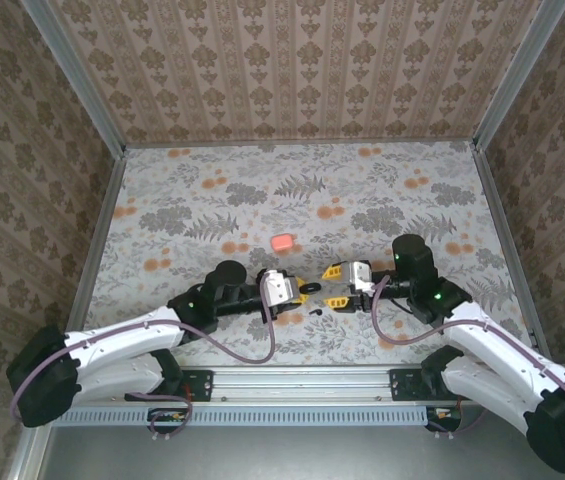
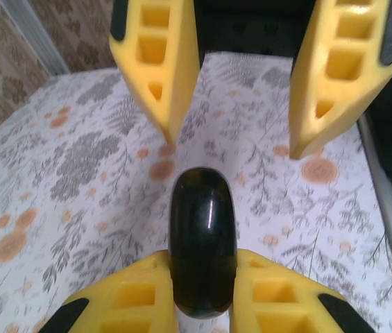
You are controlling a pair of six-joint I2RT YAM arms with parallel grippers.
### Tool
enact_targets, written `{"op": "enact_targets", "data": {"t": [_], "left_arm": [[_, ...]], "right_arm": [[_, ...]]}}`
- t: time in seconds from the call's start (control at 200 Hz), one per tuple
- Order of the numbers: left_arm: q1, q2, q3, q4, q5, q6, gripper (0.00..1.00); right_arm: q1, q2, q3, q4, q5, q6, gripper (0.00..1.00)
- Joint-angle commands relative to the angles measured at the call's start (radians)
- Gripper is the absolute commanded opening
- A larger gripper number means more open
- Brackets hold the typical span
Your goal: Insert wireless bluetooth earbuds into charging case
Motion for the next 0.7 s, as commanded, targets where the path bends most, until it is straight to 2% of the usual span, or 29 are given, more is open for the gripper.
{"op": "enact_targets", "data": {"t": [0.0,0.19,0.39,0.695], "left_arm": [[-0.009,-0.020,0.053,-0.191,-0.074,0.074,0.15],[-0.013,-0.014,0.081,-0.255,-0.083,0.102,0.15],[-0.017,-0.002,0.084,-0.245,-0.048,0.105,0.15],[-0.021,0.015,0.083,-0.224,-0.033,0.095,0.15]], "right_arm": [[0.047,0.018,0.051,-0.123,0.140,-0.078,0.53],[0.107,0.100,0.086,-0.128,0.189,-0.126,0.54],[0.119,0.194,0.122,-0.099,0.140,-0.149,0.53],[0.130,0.303,0.177,-0.114,0.042,-0.174,0.41]]}}
